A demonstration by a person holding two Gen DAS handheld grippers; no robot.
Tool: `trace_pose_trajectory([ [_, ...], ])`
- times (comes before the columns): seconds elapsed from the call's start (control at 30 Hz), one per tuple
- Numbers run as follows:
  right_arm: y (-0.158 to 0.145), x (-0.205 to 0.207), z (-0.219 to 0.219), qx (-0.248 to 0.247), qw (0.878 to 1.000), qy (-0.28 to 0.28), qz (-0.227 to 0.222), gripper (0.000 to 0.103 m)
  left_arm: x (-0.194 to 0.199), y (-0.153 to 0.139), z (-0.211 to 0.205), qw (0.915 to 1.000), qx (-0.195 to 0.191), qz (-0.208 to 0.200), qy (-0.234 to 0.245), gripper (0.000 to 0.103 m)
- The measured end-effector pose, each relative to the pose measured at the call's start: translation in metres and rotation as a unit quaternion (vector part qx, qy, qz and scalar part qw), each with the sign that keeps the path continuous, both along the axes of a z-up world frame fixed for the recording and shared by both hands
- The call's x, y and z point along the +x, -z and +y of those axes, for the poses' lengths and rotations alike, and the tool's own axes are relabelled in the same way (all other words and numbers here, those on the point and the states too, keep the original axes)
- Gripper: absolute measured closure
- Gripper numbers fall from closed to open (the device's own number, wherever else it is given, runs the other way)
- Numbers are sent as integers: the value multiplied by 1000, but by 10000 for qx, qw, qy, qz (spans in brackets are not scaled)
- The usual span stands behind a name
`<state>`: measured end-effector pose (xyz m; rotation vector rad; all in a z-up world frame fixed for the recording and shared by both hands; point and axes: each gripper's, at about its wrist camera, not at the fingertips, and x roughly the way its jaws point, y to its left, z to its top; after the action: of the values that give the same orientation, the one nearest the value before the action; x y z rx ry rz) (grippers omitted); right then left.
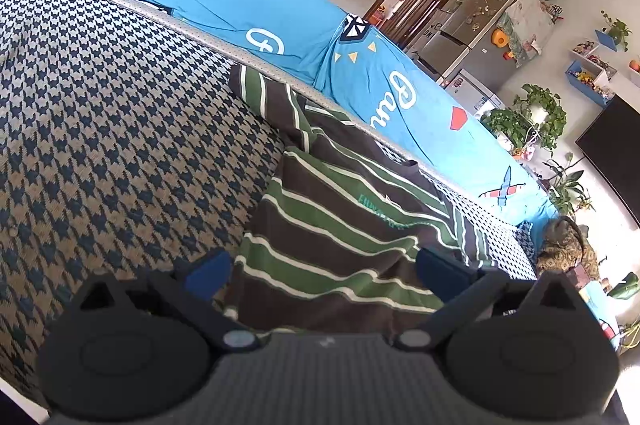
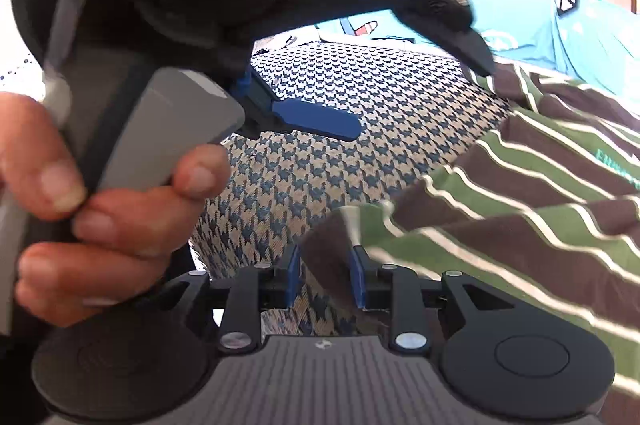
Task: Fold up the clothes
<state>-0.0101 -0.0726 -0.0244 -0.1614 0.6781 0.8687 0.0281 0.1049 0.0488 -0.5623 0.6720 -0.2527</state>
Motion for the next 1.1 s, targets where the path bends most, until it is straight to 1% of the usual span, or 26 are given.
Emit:
trace_pose_trajectory([
  [0.1, -2, -11, -11, -1, 9999, 129, -40, 71, 2, 1, -3, 10000, -12, 0, 40, 0],
  [0.2, -15, -1, -25, -47, 9989, 456, -104, 69, 3, 3, -9, 9999, 66, 40, 122, 0],
  [0.27, -19, -4, -35, -80, 9973, 714, -159, 68, 5, 6, -14, 9997, 133, 90, 204, 0],
  [0.37, -25, -5, -50, -168, 9934, 1105, -267, 68, 9, 12, -23, 9989, 249, 220, 326, 0],
  [0.5, -22, 9, -72, -168, 9858, 1655, -218, 67, 11, 16, -39, 9971, 490, 255, 529, 0],
  [0.67, -22, 11, -102, -209, 9741, 2241, -200, 67, 12, 21, -51, 9951, 645, 305, 680, 0],
  [0.83, -24, 7, -135, -237, 9608, 2756, -165, 66, 14, 26, -57, 9939, 746, 380, 711, 0],
  [0.97, -23, 5, -162, -253, 9475, 3184, -118, 66, 16, 28, -60, 9935, 787, 413, 715, 0],
  [1.07, -24, 2, -183, -251, 9350, 3536, -80, 66, 17, 29, -63, 9930, 810, 426, 748, 0],
  [1.1, -24, 1, -190, -256, 9302, 3661, -63, 64, 17, 29, -64, 9928, 819, 428, 759, 0],
])
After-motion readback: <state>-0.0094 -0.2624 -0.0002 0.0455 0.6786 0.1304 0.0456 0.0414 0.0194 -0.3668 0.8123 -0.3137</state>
